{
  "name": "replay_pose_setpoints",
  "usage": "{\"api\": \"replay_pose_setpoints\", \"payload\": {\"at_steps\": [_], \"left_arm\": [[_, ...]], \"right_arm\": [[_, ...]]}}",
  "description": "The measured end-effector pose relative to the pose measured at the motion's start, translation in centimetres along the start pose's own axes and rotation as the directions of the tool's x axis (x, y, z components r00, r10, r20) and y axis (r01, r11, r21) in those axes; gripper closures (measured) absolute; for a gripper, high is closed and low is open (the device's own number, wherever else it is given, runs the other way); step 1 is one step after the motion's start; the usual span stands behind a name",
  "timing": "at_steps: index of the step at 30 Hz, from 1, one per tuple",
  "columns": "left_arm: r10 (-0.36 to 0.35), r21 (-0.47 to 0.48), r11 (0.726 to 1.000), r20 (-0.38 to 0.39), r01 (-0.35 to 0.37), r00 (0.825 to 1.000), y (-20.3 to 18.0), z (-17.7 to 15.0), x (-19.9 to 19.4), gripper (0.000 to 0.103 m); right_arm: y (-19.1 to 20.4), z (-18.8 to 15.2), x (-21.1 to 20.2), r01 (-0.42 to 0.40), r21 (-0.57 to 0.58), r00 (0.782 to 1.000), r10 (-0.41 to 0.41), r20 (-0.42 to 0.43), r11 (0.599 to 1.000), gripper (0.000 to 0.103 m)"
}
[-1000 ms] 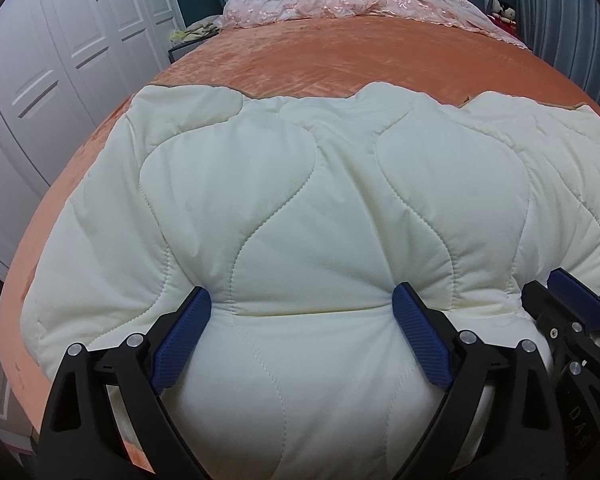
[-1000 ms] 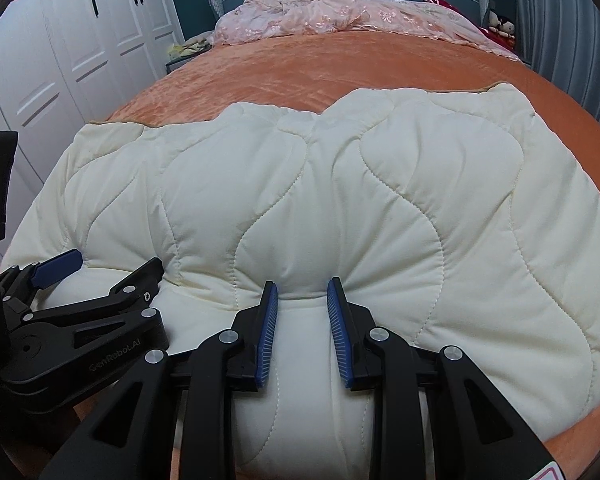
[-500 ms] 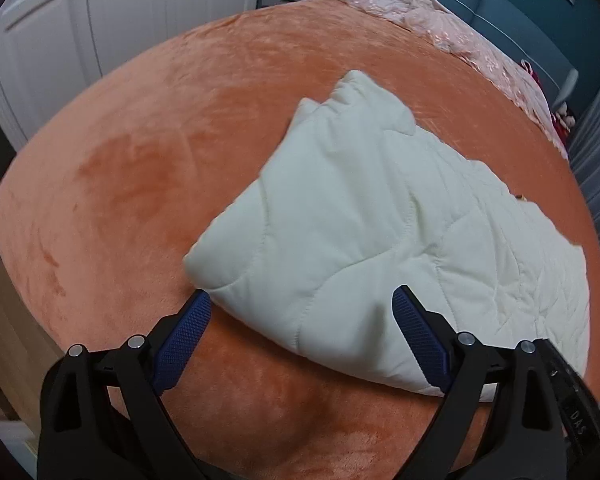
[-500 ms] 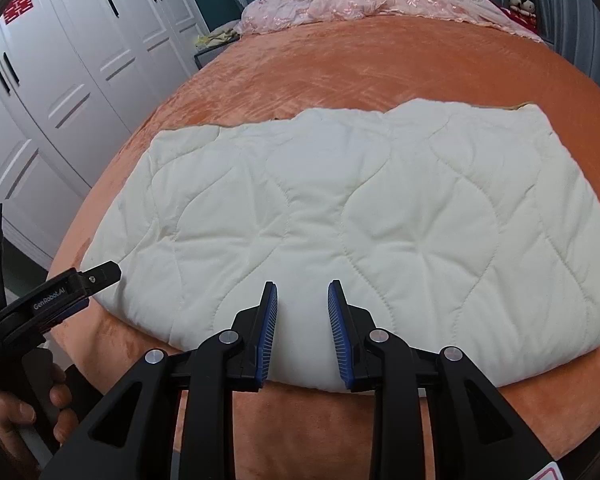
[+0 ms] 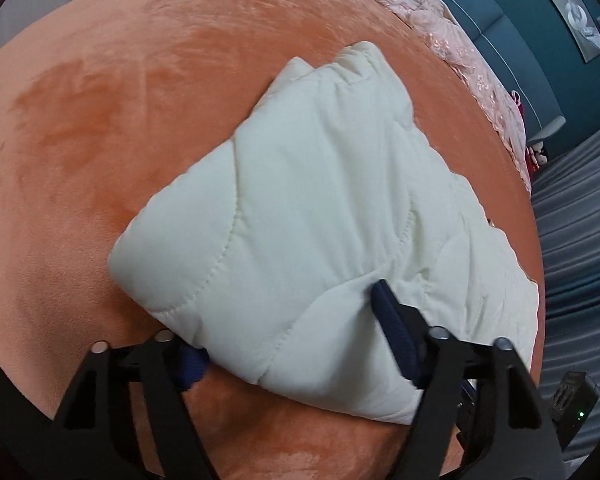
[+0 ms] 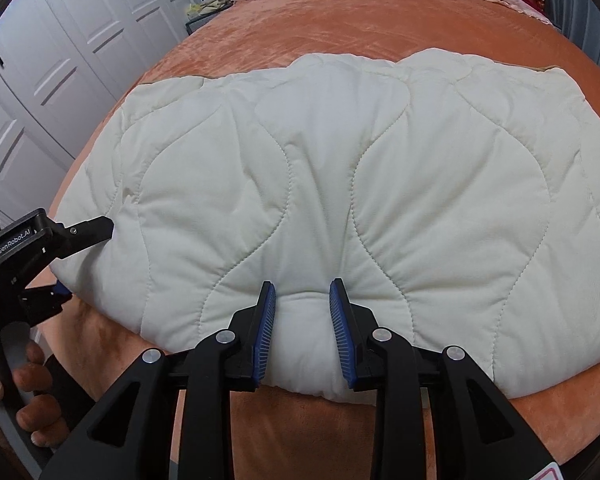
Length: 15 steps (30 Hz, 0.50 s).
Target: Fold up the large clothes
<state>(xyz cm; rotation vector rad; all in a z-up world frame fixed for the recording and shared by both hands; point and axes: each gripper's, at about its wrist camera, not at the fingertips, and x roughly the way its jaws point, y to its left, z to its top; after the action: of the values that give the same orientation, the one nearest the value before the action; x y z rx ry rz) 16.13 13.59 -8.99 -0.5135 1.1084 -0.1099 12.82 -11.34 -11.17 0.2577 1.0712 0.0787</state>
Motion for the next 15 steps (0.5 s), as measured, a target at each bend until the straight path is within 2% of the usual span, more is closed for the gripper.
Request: {"api": "replay_pose_setpoints", "payload": {"at_steps": [2, 5, 9, 12, 15], "left_arm": [[0.003, 0.067, 0.998, 0.042, -0.006, 0.999, -1.8, -0.1, -1.9, 0.068], [-0.034, 0.181, 0.983, 0.108, 0.014, 0.994, -5.1, -0.4, -5.6, 0.078], [-0.120, 0.297, 0.952, 0.158, 0.069, 0.980, -9.7, -0.9, -10.0, 0.083], [-0.159, 0.405, 0.911, 0.178, 0.075, 0.971, -13.9, -2.2, -11.7, 0.084], [-0.184, 0.495, 0.865, 0.163, 0.081, 0.969, -18.1, -3.8, -11.6, 0.084]], "right_arm": [[0.0, 0.1, -0.1, 0.002, -0.005, 1.000, -0.002, -0.005, 1.000, 0.074], [-0.2, 0.3, -1.2, -0.013, 0.015, 1.000, 0.013, -0.004, 1.000, 0.075], [-1.5, -0.6, -4.5, -0.020, 0.019, 0.999, 0.019, 0.051, 1.000, 0.076], [-3.5, -1.6, -5.8, -0.008, 0.042, 0.998, 0.005, 0.056, 0.999, 0.076], [-5.3, -2.7, -5.9, -0.005, 0.075, 0.999, 0.003, 0.036, 0.997, 0.082]]}}
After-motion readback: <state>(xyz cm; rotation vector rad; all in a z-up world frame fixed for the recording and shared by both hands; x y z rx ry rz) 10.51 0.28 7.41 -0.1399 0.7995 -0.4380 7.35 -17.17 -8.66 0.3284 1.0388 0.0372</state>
